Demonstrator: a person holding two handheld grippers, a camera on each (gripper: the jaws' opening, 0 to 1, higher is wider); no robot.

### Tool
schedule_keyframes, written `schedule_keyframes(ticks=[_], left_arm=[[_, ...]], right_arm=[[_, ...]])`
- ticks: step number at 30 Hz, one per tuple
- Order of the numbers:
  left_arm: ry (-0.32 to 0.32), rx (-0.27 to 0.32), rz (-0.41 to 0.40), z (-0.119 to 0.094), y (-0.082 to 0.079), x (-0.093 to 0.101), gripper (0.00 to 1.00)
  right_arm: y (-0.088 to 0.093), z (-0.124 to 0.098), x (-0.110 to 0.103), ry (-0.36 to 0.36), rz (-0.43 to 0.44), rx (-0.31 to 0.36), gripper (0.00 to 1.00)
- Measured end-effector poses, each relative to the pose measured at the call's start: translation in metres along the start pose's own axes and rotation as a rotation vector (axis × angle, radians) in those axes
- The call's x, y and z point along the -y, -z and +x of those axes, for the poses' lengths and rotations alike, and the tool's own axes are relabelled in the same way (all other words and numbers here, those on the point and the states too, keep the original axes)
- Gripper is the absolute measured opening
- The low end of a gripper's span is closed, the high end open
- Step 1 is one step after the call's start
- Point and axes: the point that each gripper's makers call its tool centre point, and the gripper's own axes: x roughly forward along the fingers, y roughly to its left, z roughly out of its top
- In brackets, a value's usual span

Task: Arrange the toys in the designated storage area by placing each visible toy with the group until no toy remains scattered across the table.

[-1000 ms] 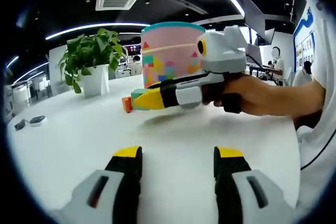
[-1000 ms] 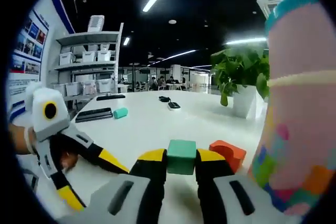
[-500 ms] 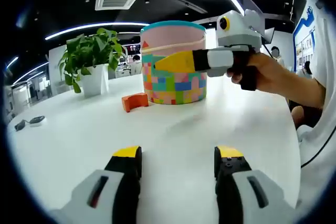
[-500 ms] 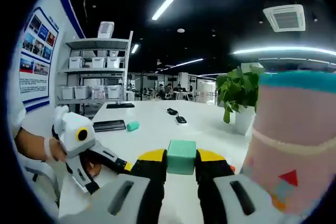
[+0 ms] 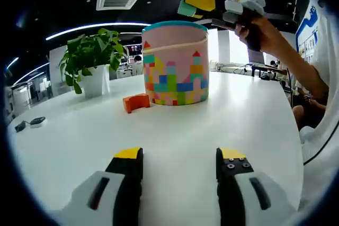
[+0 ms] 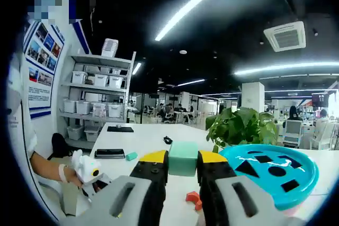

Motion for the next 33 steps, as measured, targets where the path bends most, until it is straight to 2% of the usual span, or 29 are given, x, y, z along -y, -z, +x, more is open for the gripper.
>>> schedule_keyframes(ticks=[3, 6, 9, 14, 19, 21, 33], left_arm=[[-0.004, 0.0, 0.0, 0.0, 0.0, -0.001, 0.57], [-0.01, 0.002, 0.004, -0.001, 0.0, -0.002, 0.57], [-0.012, 0.003, 0.005, -0.001, 0.0, -0.002, 0.57], [-0.006, 0.003, 0.006, -0.001, 0.0, -0.001, 0.57], [-0.008, 0.003, 0.008, -0.001, 0.0, -0.002, 0.57], [-0.011, 0.004, 0.009, -0.001, 0.0, -0.002, 0.57], [-0.011, 0.006, 0.013, -0.002, 0.0, -0.002, 0.57]], right_arm=[[-0.015, -0.003, 0.028, 0.025, 0.017, 0.026, 0.21], [-0.019, -0.002, 0.056, 0.069, -0.006, 0.009, 0.21], [-0.018, 0.001, 0.073, 0.084, -0.014, -0.005, 0.21], [-0.017, 0.01, 0.089, 0.078, -0.028, -0.038, 0.21], [-0.004, 0.024, 0.106, 0.07, -0.001, -0.118, 0.21], [0.007, 0.03, 0.116, 0.072, 0.027, -0.161, 0.21], [0.039, 0.035, 0.126, 0.081, 0.033, -0.271, 0.21]])
